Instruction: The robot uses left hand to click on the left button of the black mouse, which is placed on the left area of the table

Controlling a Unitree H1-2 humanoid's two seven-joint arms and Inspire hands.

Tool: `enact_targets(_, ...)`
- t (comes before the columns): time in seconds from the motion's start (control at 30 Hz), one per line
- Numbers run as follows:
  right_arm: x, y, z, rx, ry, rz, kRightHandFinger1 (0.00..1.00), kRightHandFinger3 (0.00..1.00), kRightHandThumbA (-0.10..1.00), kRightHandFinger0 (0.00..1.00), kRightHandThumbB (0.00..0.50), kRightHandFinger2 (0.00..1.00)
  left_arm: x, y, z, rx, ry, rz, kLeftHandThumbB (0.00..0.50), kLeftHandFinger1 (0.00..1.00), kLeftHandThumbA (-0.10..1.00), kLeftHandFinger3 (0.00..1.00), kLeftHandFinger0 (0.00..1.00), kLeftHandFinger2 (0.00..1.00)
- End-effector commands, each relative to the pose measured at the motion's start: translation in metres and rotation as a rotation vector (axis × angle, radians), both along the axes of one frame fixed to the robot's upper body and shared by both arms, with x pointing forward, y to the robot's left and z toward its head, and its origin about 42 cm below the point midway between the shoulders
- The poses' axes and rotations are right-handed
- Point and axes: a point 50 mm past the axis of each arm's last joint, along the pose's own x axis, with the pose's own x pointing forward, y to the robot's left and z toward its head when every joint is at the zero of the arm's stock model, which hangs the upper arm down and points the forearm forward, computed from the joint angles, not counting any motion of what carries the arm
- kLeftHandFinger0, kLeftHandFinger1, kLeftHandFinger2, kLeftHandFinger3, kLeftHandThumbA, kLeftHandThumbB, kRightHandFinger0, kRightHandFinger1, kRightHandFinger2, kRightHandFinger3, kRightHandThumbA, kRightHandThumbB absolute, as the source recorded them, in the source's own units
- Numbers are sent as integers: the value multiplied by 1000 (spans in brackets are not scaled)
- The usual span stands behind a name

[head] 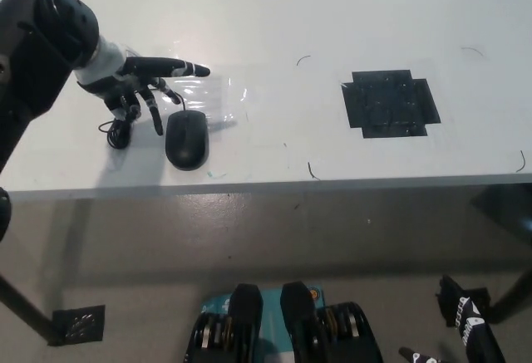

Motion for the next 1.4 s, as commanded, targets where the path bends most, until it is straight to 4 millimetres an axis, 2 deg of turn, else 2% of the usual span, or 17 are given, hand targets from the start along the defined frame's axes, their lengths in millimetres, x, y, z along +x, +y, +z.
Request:
enact_targets(0.0,4,-6,12,17,-79,10,1000,1000,1000,1000,148,1000,4,-8,26,34,-19,5,431,312,1000,1000,14,639)
enact_targets(0.3,6,-6,16,27,-93,15,1000,1000,1000,1000,144,1000,6,-10,27,-25,17,-14,444,386,1000,1000,1,720)
enact_targets(0.4,4,-7,16,17,-93,19,1000,1000,1000,1000,122,1000,7,-7,24,-44,51,13,451,237,1000,1000,0,537)
enact_targets(0.63,8,-7,15,19,-89,22,1000,1000,1000,1000,150,1000,8,1,20,-31,38,51,494,291,1000,1000,0,577)
enact_targets(0.73,7,-7,15,18,-88,24,1000,1000,1000,1000,158,1000,8,0,20,-20,33,52,487,212,1000,1000,0,496)
enact_targets(0.83,9,-8,15,13,-90,22,1000,1000,1000,1000,165,1000,9,-1,19,2,26,15,481,332,1000,1000,44,611)
enact_targets(0.9,10,-8,16,11,-92,23,1000,1000,1000,1000,164,1000,9,-2,19,17,16,-1,480,322,1000,1000,24,575)
enact_targets(0.97,10,-8,17,11,-96,23,1000,1000,1000,1000,156,1000,10,-2,17,16,13,4,476,445,1000,1000,92,683)
enact_targets(1.0,10,-7,18,8,-99,23,1000,1000,1000,1000,154,1000,10,-2,17,18,6,-8,479,642,1000,1000,271,887)
enact_targets(1.03,10,-8,18,3,-100,25,1000,1000,1000,1000,146,1000,10,-3,15,17,4,-13,479,431,1000,1000,149,583)
enact_targets(1.07,11,-8,18,3,-100,28,1000,1000,1000,1000,151,1000,10,-3,14,14,7,-10,479,353,1000,1000,97,482)
enact_targets(1.13,11,-8,18,14,-99,30,1000,1000,1000,1000,159,1000,10,-5,12,14,22,-9,477,397,1000,1000,182,470)
enact_targets(1.2,13,-8,19,14,-102,31,1000,1000,1000,1000,169,1000,10,-6,8,21,25,-2,497,212,1000,1000,78,294)
enact_targets(1.23,13,-8,19,13,-103,31,1000,1000,1000,1000,168,1000,10,-6,6,20,25,-1,499,198,1000,1000,63,280)
enact_targets(1.27,14,-8,19,12,-105,29,1000,1000,1000,1000,176,1000,10,-7,5,25,23,-11,499,316,1000,1000,152,439)
enact_targets(1.3,15,-8,19,10,-106,28,1000,1000,1000,1000,177,1000,10,-8,4,27,20,-14,500,237,1000,1000,78,368)
enact_targets(1.37,15,-7,20,7,-109,28,1000,1000,1000,1000,158,1000,10,-10,-2,33,9,-45,481,672,1000,1000,588,624)
